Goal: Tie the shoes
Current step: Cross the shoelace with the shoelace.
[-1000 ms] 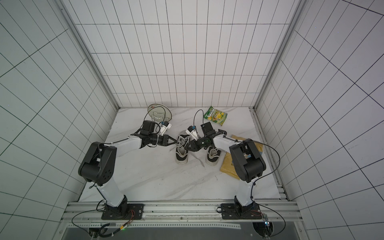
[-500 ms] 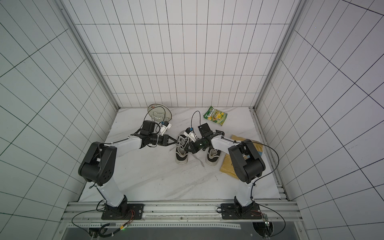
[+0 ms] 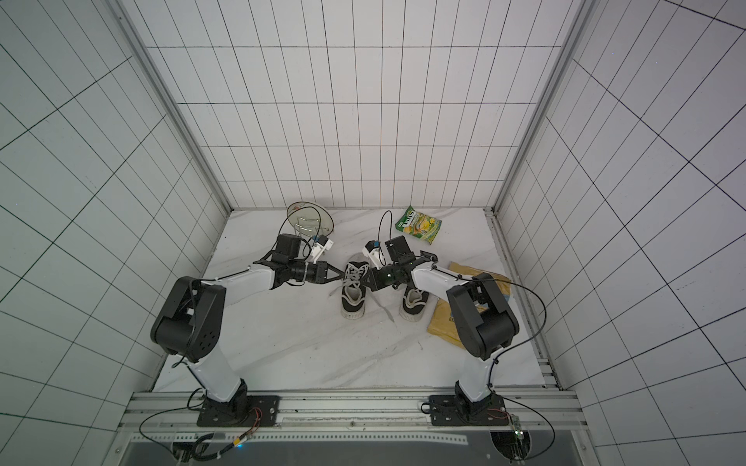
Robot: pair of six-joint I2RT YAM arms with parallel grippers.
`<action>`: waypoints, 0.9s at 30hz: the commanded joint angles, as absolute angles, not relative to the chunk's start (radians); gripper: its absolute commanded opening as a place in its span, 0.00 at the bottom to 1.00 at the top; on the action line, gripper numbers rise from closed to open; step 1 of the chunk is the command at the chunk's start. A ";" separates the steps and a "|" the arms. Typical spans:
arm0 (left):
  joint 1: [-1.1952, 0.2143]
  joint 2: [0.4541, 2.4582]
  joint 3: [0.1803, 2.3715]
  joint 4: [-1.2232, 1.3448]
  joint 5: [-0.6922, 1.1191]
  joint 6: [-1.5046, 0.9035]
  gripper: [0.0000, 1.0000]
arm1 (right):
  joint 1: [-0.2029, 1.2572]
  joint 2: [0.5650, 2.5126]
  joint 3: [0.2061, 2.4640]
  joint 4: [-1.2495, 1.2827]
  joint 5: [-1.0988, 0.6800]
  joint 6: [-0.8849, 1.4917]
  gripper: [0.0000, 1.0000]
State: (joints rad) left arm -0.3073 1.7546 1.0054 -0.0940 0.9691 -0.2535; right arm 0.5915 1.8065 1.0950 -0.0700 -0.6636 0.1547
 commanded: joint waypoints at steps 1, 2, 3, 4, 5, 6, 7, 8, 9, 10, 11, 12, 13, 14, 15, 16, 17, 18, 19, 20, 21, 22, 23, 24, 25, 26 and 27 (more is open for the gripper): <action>-0.324 1.732 0.999 -0.121 0.997 -0.234 0.01 | 0.602 1.844 1.110 0.000 -0.657 0.232 0.03; -0.325 1.730 1.004 -0.139 0.990 -0.222 0.02 | 0.602 1.853 1.112 0.006 -0.661 0.238 0.03; -0.325 1.725 1.010 -0.158 0.977 -0.210 0.03 | 0.603 1.860 1.111 0.013 -0.662 0.245 0.03; -0.324 1.718 1.016 -0.174 0.965 -0.202 0.05 | 0.604 1.864 1.106 0.023 -0.660 0.249 0.03; -0.322 1.709 1.023 -0.186 0.952 -0.199 0.09 | 0.603 1.864 1.100 0.030 -0.655 0.252 0.03; -0.319 1.696 1.032 -0.199 0.927 -0.199 0.15 | 0.603 1.863 1.096 0.032 -0.654 0.252 0.03; -0.314 1.680 1.043 -0.217 0.901 -0.204 0.22 | 0.602 1.861 1.093 0.030 -0.653 0.250 0.03; -0.310 1.664 1.052 -0.230 0.883 -0.205 0.31 | 0.602 1.860 1.092 0.029 -0.653 0.249 0.03; -0.306 1.642 1.057 -0.236 0.860 -0.205 0.39 | 0.602 1.857 1.089 0.028 -0.655 0.246 0.03; -0.300 1.620 1.057 -0.236 0.842 -0.207 0.44 | 0.601 1.855 1.089 0.027 -0.657 0.242 0.03; -0.295 1.604 1.057 -0.235 0.825 -0.211 0.47 | 0.601 1.855 1.087 0.028 -0.658 0.241 0.03; -0.288 1.591 1.055 -0.233 0.805 -0.219 0.49 | 0.600 1.857 1.087 0.028 -0.660 0.238 0.03; -0.279 1.585 1.054 -0.233 0.784 -0.229 0.50 | 0.601 1.859 1.087 0.028 -0.661 0.236 0.03; -0.268 1.587 1.050 -0.228 0.768 -0.238 0.50 | 0.601 1.859 1.086 0.028 -0.660 0.236 0.03; -0.255 1.598 1.048 -0.223 0.758 -0.253 0.47 | 0.601 1.859 1.085 0.029 -0.660 0.236 0.03; -0.241 1.617 1.047 -0.218 0.756 -0.270 0.42 | 0.601 1.859 1.085 0.031 -0.661 0.236 0.03; -0.229 1.635 1.049 -0.217 0.756 -0.287 0.36 | 0.601 1.859 1.086 0.032 -0.660 0.237 0.03; -0.216 1.663 1.049 -0.205 0.763 -0.308 0.28 | 0.599 1.858 1.086 0.034 -0.659 0.238 0.03; -0.210 1.688 1.049 -0.194 0.767 -0.327 0.22 | 0.600 1.859 1.085 0.035 -0.658 0.239 0.03; -0.207 1.710 1.055 -0.188 0.769 -0.334 0.18 | 0.600 1.856 1.086 0.035 -0.657 0.239 0.03; -0.208 1.737 1.062 -0.189 0.778 -0.338 0.16 | 0.600 1.856 1.088 0.037 -0.657 0.239 0.03; -0.209 1.767 1.073 -0.189 0.801 -0.339 0.14 | 0.601 1.855 1.087 0.037 -0.658 0.239 0.03; -0.210 1.791 1.082 -0.189 0.822 -0.344 0.13 | 0.600 1.855 1.088 0.037 -0.658 0.240 0.03; -0.212 1.817 1.091 -0.187 0.852 -0.347 0.12 | 0.600 1.855 1.088 0.038 -0.658 0.241 0.03; -0.216 1.838 1.099 -0.182 0.876 -0.350 0.10 | 0.600 1.855 1.088 0.038 -0.658 0.241 0.02; -0.222 1.850 1.101 -0.170 0.896 -0.353 0.10 | 0.600 1.853 1.088 0.040 -0.657 0.242 0.02; -0.230 1.861 1.104 -0.155 0.916 -0.354 0.09 | 0.600 1.853 1.088 0.041 -0.657 0.244 0.02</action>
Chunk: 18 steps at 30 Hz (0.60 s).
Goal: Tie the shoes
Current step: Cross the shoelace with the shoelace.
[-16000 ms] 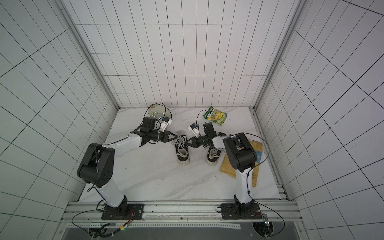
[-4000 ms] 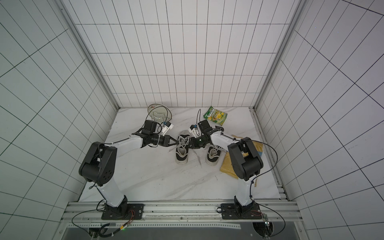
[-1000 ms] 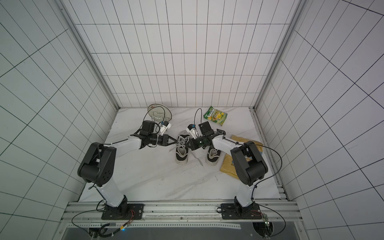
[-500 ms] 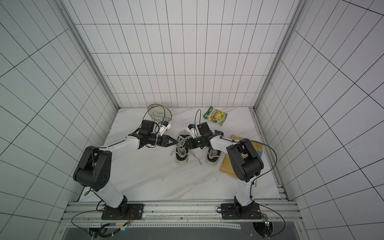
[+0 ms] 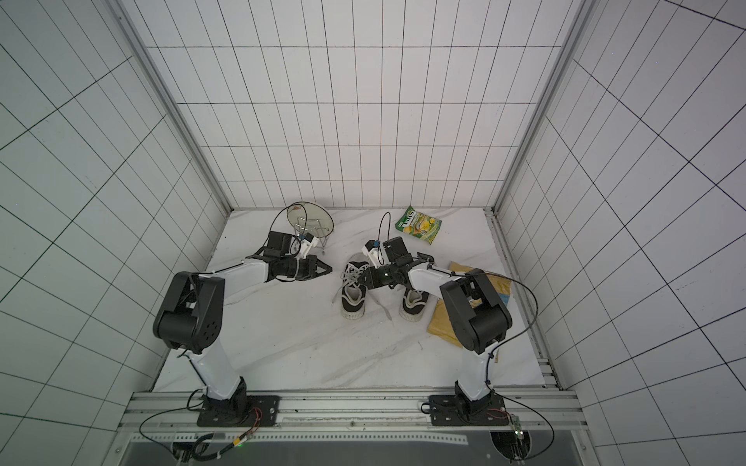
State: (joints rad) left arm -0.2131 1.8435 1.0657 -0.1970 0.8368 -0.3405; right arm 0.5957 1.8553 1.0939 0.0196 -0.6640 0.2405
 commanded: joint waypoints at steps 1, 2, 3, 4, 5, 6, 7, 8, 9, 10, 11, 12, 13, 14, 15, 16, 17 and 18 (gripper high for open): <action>-0.237 1.870 1.106 -0.138 0.936 -0.359 0.09 | 0.599 1.852 1.088 0.043 -0.657 0.245 0.02; -0.242 1.878 1.105 -0.117 0.954 -0.368 0.09 | 0.599 1.852 1.088 0.045 -0.657 0.246 0.02; -0.247 1.888 1.106 -0.091 0.974 -0.382 0.08 | 0.600 1.850 1.088 0.047 -0.657 0.247 0.02; -0.251 1.900 1.109 -0.074 0.992 -0.393 0.07 | 0.600 1.850 1.088 0.049 -0.655 0.248 0.02; -0.255 1.911 1.113 -0.062 1.004 -0.400 0.07 | 0.600 1.850 1.090 0.050 -0.655 0.248 0.02; -0.258 1.924 1.119 -0.055 1.012 -0.406 0.06 | 0.599 1.852 1.091 0.051 -0.655 0.249 0.02; -0.261 1.937 1.125 -0.052 1.016 -0.410 0.06 | 0.599 1.852 1.091 0.051 -0.655 0.250 0.02; -0.262 1.949 1.131 -0.051 1.021 -0.412 0.05 | 0.600 1.853 1.091 0.053 -0.655 0.251 0.02; -0.264 1.962 1.139 -0.052 1.027 -0.415 0.05 | 0.599 1.852 1.091 0.055 -0.655 0.253 0.02; -0.266 1.971 1.145 -0.049 1.031 -0.419 0.04 | 0.600 1.852 1.091 0.058 -0.655 0.254 0.02; -0.267 1.978 1.150 -0.050 1.032 -0.422 0.04 | 0.599 1.852 1.089 0.060 -0.653 0.256 0.02; -0.270 1.984 1.153 -0.050 1.034 -0.423 0.03 | 0.599 1.850 1.090 0.061 -0.654 0.257 0.02; -0.273 1.988 1.158 -0.050 1.036 -0.423 0.02 | 0.599 1.848 1.089 0.063 -0.652 0.258 0.02; -0.274 1.992 1.159 -0.051 1.037 -0.424 0.02 | 0.600 1.848 1.087 0.066 -0.651 0.259 0.02; -0.276 1.994 1.160 -0.051 1.041 -0.426 0.02 | 0.600 1.847 1.088 0.067 -0.650 0.259 0.02; -0.278 1.997 1.160 -0.050 1.047 -0.428 0.01 | 0.600 1.845 1.088 0.068 -0.648 0.261 0.02; -0.281 2.000 1.161 -0.050 1.056 -0.426 0.01 | 0.600 1.846 1.088 0.070 -0.646 0.262 0.02; -0.285 2.003 1.162 -0.050 1.066 -0.425 0.01 | 0.599 1.845 1.087 0.073 -0.645 0.264 0.02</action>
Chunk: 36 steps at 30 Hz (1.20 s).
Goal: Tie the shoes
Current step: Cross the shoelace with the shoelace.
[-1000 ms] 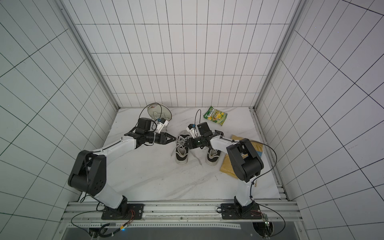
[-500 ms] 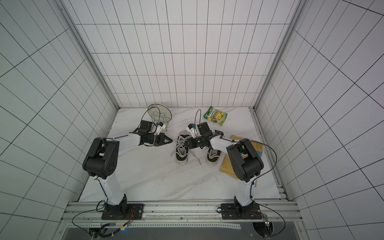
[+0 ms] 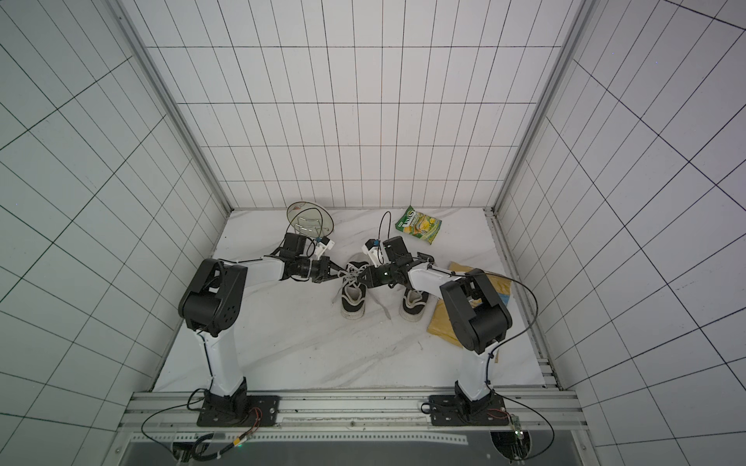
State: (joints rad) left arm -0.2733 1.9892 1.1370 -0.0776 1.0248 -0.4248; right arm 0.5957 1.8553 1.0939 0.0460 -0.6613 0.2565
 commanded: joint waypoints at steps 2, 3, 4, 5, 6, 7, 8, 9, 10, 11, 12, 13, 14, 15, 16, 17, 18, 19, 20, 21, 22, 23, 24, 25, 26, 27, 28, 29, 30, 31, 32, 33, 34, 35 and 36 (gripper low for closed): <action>-0.291 2.019 1.165 -0.049 1.100 -0.429 0.00 | 0.599 1.844 1.088 0.077 -0.643 0.266 0.02; -0.295 2.028 1.166 -0.050 1.113 -0.431 0.00 | 0.600 1.846 1.088 0.081 -0.643 0.268 0.02; -0.299 2.032 1.165 -0.047 1.122 -0.432 0.00 | 0.599 1.847 1.088 0.084 -0.643 0.270 0.02; -0.303 2.035 1.166 -0.045 1.128 -0.431 0.00 | 0.600 1.848 1.092 0.083 -0.643 0.271 0.02; -0.306 2.036 1.165 -0.039 1.129 -0.433 0.00 | 0.600 1.850 1.092 0.083 -0.643 0.273 0.02; -0.308 2.036 1.162 -0.026 1.133 -0.440 0.00 | 0.599 1.853 1.093 0.083 -0.643 0.273 0.02; -0.308 2.036 1.160 -0.009 1.137 -0.453 0.00 | 0.600 1.851 1.093 0.084 -0.643 0.274 0.03; -0.308 2.038 1.157 0.012 1.144 -0.470 0.00 | 0.600 1.853 1.093 0.084 -0.641 0.275 0.02; -0.308 2.040 1.155 0.029 1.150 -0.483 0.00 | 0.599 1.854 1.093 0.085 -0.641 0.275 0.02; -0.308 2.039 1.152 0.044 1.154 -0.494 0.00 | 0.599 1.853 1.091 0.086 -0.641 0.276 0.02; -0.308 2.040 1.147 0.063 1.159 -0.506 0.00 | 0.600 1.853 1.091 0.086 -0.640 0.276 0.02; -0.308 2.042 1.141 0.081 1.163 -0.519 0.00 | 0.599 1.854 1.091 0.087 -0.640 0.276 0.02; -0.308 2.044 1.137 0.092 1.163 -0.529 0.00 | 0.600 1.855 1.090 0.088 -0.640 0.277 0.02; -0.308 2.046 1.134 0.104 1.164 -0.538 0.01 | 0.599 1.855 1.091 0.089 -0.641 0.279 0.02; -0.308 2.049 1.131 0.114 1.164 -0.547 0.02 | 0.599 1.855 1.091 0.090 -0.644 0.278 0.02; -0.308 2.049 1.128 0.126 1.162 -0.557 0.02 | 0.598 1.856 1.091 0.092 -0.644 0.278 0.03; -0.308 2.051 1.125 0.137 1.158 -0.567 0.02 | 0.599 1.858 1.091 0.092 -0.646 0.278 0.02; -0.308 2.053 1.127 0.146 1.153 -0.577 0.02 | 0.600 1.858 1.092 0.094 -0.647 0.278 0.02; -0.308 2.058 1.129 0.150 1.149 -0.583 0.02 | 0.599 1.858 1.090 0.094 -0.647 0.278 0.02; -0.308 2.060 1.131 0.157 1.147 -0.591 0.02 | 0.599 1.857 1.090 0.095 -0.649 0.278 0.02; -0.308 2.065 1.133 0.166 1.146 -0.601 0.02 | 0.598 1.856 1.090 0.095 -0.650 0.278 0.02; -0.308 2.068 1.134 0.176 1.146 -0.610 0.02 | 0.599 1.856 1.088 0.097 -0.650 0.278 0.02; -0.310 2.072 1.134 0.188 1.149 -0.621 0.02 | 0.600 1.856 1.089 0.097 -0.650 0.278 0.02; -0.310 2.075 1.134 0.198 1.151 -0.630 0.02 | 0.599 1.856 1.088 0.097 -0.649 0.278 0.02; -0.311 2.079 1.135 0.205 1.153 -0.636 0.02 | 0.599 1.855 1.088 0.097 -0.649 0.278 0.02; -0.312 2.083 1.134 0.210 1.157 -0.642 0.02 | 0.599 1.855 1.088 0.098 -0.649 0.278 0.02; -0.314 2.084 1.134 0.218 1.159 -0.649 0.02 | 0.599 1.854 1.088 0.097 -0.647 0.278 0.02; -0.315 2.086 1.133 0.223 1.162 -0.655 0.03 | 0.599 1.853 1.088 0.097 -0.647 0.278 0.02; -0.317 2.089 1.131 0.235 1.166 -0.665 0.03 | 0.599 1.854 1.088 0.098 -0.647 0.278 0.02; -0.320 2.092 1.132 0.249 1.172 -0.675 0.03 | 0.599 1.855 1.089 0.098 -0.647 0.278 0.02; -0.322 2.094 1.131 0.257 1.176 -0.681 0.03 | 0.599 1.853 1.087 0.098 -0.647 0.278 0.02; -0.324 2.098 1.134 0.264 1.180 -0.688 0.05 | 0.599 1.853 1.087 0.099 -0.644 0.278 0.02; -0.327 2.102 1.136 0.268 1.186 -0.694 0.05 | 0.599 1.851 1.086 0.098 -0.641 0.277 0.02; -0.328 2.106 1.140 0.272 1.194 -0.699 0.05 | 0.599 1.849 1.082 0.098 -0.638 0.276 0.02; -0.330 2.110 1.140 0.275 1.201 -0.705 0.06 | 0.600 1.847 1.080 0.100 -0.635 0.276 0.02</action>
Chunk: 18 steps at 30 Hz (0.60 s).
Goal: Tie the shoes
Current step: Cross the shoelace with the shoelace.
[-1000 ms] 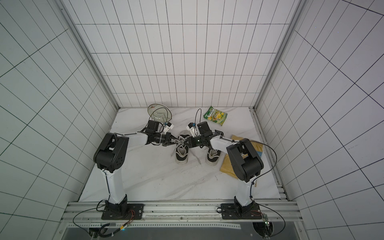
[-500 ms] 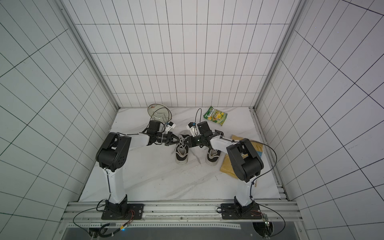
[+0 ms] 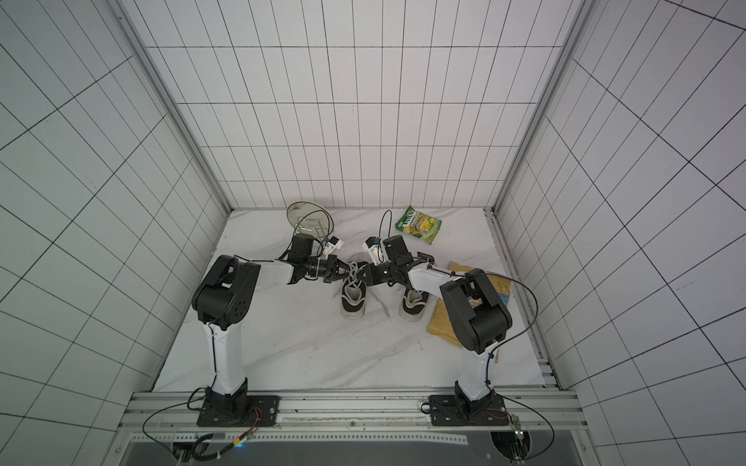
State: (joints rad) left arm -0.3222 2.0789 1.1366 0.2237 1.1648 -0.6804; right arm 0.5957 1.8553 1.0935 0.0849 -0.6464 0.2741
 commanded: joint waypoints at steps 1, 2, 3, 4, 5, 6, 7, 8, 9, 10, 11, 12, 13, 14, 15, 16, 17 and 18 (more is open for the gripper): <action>-0.331 2.112 1.137 0.279 1.207 -0.710 0.07 | 0.598 1.844 1.080 0.098 -0.632 0.276 0.02; -0.331 2.113 1.135 0.281 1.211 -0.712 0.07 | 0.599 1.842 1.078 0.098 -0.631 0.276 0.02; -0.331 2.112 1.130 0.281 1.213 -0.713 0.08 | 0.598 1.841 1.078 0.098 -0.628 0.276 0.02; -0.331 2.111 1.126 0.281 1.215 -0.713 0.09 | 0.600 1.839 1.078 0.098 -0.625 0.276 0.02; -0.331 2.109 1.122 0.281 1.218 -0.715 0.09 | 0.600 1.838 1.077 0.098 -0.623 0.276 0.02; -0.331 2.108 1.118 0.281 1.218 -0.715 0.09 | 0.599 1.837 1.078 0.098 -0.621 0.276 0.02; -0.330 2.107 1.115 0.281 1.219 -0.715 0.10 | 0.599 1.837 1.080 0.098 -0.620 0.276 0.02; -0.330 2.106 1.112 0.281 1.221 -0.716 0.11 | 0.599 1.836 1.080 0.100 -0.620 0.278 0.02; -0.330 2.106 1.109 0.279 1.223 -0.718 0.11 | 0.599 1.836 1.081 0.101 -0.620 0.279 0.02; -0.329 2.106 1.107 0.279 1.224 -0.718 0.11 | 0.600 1.835 1.081 0.104 -0.620 0.282 0.02; -0.328 2.106 1.104 0.279 1.223 -0.718 0.11 | 0.599 1.834 1.081 0.106 -0.620 0.283 0.02; -0.328 2.107 1.101 0.279 1.223 -0.718 0.12 | 0.597 1.832 1.081 0.109 -0.620 0.285 0.02; -0.326 2.106 1.097 0.279 1.220 -0.718 0.12 | 0.597 1.832 1.081 0.112 -0.621 0.288 0.02; -0.323 2.105 1.094 0.281 1.219 -0.718 0.12 | 0.596 1.830 1.079 0.115 -0.624 0.291 0.02; -0.320 2.105 1.091 0.281 1.217 -0.718 0.12 | 0.595 1.830 1.078 0.121 -0.628 0.295 0.02; -0.315 2.104 1.089 0.281 1.214 -0.718 0.12 | 0.593 1.830 1.075 0.128 -0.631 0.300 0.02; -0.308 2.100 1.086 0.281 1.208 -0.718 0.12 | 0.591 1.830 1.072 0.135 -0.635 0.306 0.02; -0.300 2.099 1.083 0.282 1.203 -0.718 0.12 | 0.589 1.829 1.070 0.141 -0.639 0.310 0.02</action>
State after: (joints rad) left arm -0.3176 2.0857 1.0969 0.2592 1.2053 -0.7193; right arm 0.5953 1.8549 1.0832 0.1013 -0.6323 0.2928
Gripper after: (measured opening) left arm 0.122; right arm 0.045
